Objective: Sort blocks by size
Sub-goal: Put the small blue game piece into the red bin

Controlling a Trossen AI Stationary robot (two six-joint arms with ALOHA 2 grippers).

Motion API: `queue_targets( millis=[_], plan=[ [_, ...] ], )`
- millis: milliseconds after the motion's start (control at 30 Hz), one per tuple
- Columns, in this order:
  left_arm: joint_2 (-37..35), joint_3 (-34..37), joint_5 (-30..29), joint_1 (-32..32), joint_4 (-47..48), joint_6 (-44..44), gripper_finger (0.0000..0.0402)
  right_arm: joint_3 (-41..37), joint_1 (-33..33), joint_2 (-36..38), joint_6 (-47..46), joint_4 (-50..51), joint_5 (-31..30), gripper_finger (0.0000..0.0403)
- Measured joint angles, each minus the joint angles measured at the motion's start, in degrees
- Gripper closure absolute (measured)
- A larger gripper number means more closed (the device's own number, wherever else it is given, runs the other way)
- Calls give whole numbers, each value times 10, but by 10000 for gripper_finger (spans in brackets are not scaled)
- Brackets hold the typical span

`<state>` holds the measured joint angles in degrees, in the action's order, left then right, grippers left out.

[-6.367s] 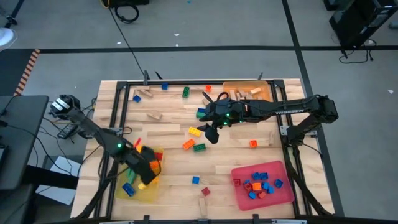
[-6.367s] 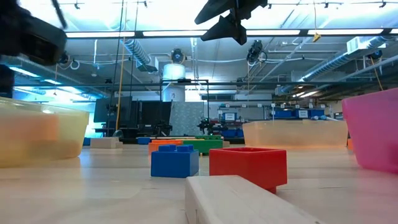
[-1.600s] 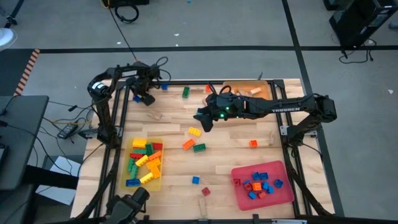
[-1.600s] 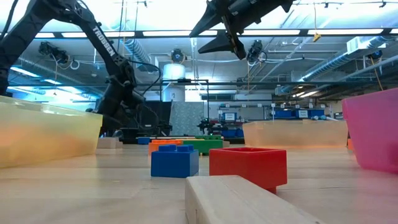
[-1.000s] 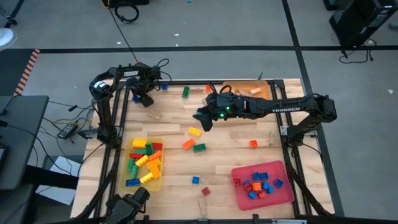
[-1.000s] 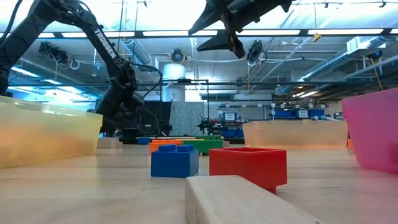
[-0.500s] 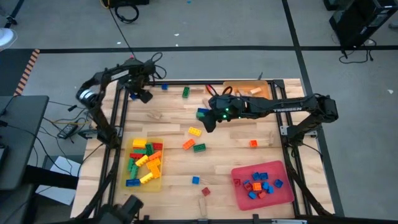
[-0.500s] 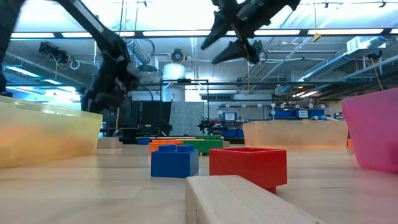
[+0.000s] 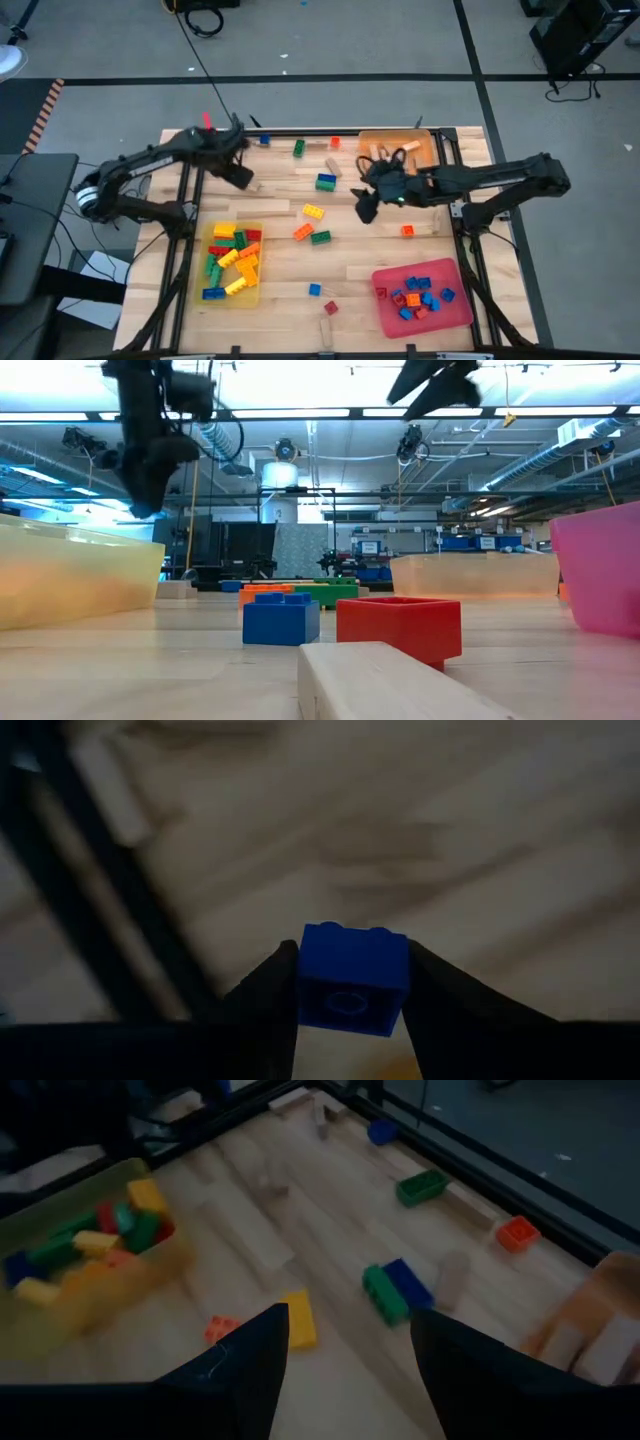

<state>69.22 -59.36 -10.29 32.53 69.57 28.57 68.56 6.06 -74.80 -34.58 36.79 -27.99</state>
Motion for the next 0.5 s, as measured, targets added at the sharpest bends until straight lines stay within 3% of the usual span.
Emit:
queue_targets(
  millis=[133, 300, 500],
  plan=[
    [-18, 6, 8, -136, -26, 132, 252, -46, 48, 64, -7, 1, -4, 178],
    [-7, 6, -10, -282, -164, 245, 252, -140, 110, 155, -90, -2, -37, 178],
    [43, 6, -20, -362, -334, 277, 252, -253, 161, 209, -167, -113, -37, 178]
  ],
)
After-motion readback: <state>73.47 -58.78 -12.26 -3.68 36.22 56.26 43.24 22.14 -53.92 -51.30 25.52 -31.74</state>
